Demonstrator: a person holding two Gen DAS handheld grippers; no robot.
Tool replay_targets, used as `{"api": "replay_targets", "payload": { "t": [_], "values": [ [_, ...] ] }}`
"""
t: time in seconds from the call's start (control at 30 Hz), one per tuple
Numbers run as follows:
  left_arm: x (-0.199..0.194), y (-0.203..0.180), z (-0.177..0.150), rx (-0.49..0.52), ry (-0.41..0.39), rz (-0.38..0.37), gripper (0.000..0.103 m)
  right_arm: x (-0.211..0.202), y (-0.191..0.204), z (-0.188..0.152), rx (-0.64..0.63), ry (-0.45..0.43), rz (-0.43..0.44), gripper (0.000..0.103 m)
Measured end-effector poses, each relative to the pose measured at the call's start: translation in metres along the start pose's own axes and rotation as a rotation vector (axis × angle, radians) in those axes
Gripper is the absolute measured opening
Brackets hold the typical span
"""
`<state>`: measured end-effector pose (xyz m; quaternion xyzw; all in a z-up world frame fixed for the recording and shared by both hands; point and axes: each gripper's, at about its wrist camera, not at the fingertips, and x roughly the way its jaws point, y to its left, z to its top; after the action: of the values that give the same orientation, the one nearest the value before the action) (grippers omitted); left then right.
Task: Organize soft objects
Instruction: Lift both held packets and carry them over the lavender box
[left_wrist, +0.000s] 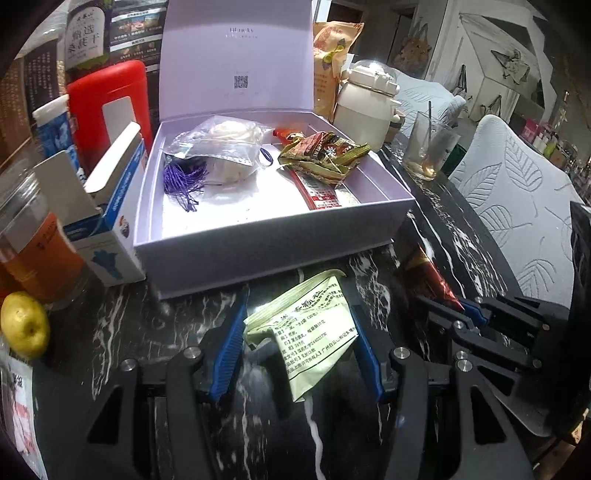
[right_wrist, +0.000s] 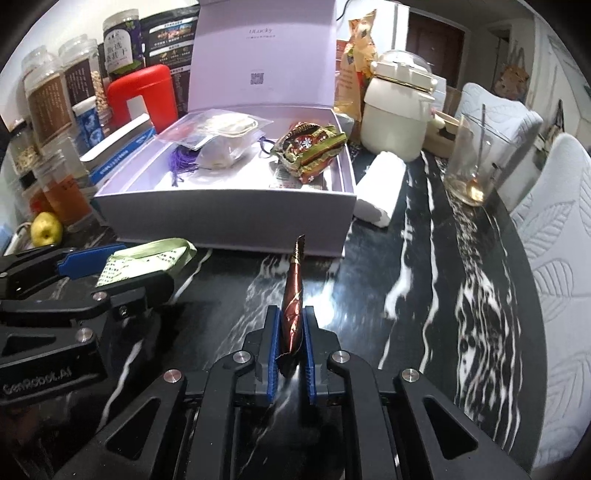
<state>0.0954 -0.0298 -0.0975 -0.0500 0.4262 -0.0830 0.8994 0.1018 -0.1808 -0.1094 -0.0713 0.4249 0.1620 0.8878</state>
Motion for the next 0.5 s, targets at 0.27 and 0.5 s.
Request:
{"api": "replay_targets", "payload": {
  "t": [0.27,0.5],
  "values": [
    [-0.022,-0.004,-0.015,0.025,-0.012,-0.013,0.055,-0.029,0.007,-0.025,0.050,-0.005,0.004,0.012],
    [-0.046,-0.008,-0.031,0.051,-0.036,-0.026,0.055,-0.053,0.019,-0.046,0.071,-0.013,0.012,0.012]
  ]
}}
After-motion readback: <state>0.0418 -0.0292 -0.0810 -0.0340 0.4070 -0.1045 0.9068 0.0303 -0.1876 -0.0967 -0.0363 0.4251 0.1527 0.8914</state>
